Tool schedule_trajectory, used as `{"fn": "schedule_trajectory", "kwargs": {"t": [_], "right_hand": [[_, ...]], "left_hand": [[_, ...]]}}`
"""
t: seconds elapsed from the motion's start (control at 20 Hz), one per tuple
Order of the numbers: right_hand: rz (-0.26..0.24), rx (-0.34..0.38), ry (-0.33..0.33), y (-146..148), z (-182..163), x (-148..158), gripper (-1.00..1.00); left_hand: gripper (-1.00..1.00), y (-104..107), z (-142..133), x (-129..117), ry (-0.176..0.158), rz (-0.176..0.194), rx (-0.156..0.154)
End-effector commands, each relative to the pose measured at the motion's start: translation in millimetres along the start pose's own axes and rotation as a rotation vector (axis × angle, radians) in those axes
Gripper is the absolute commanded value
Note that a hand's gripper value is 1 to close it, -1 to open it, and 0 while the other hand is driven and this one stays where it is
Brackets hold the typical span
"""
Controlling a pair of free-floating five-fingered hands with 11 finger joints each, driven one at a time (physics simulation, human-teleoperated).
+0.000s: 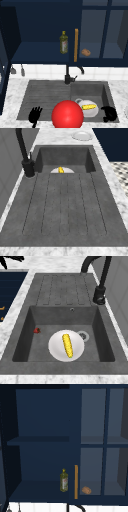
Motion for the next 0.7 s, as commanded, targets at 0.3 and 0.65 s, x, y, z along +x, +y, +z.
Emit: {"fn": "schedule_trajectory", "kwargs": {"t": [0.3,0.65], "right_hand": [[0.000,0.000,0.000,0.0,0.0,0.0,0.00],[0.000,0.000,0.000,0.0,0.0,0.0,0.00]], "left_hand": [[-1.00,5.7,-2.1,0.0,-0.013,0.201,0.114],[-1.00,6.4,-0.7,-0.6,-0.015,0.154,0.051]]}}
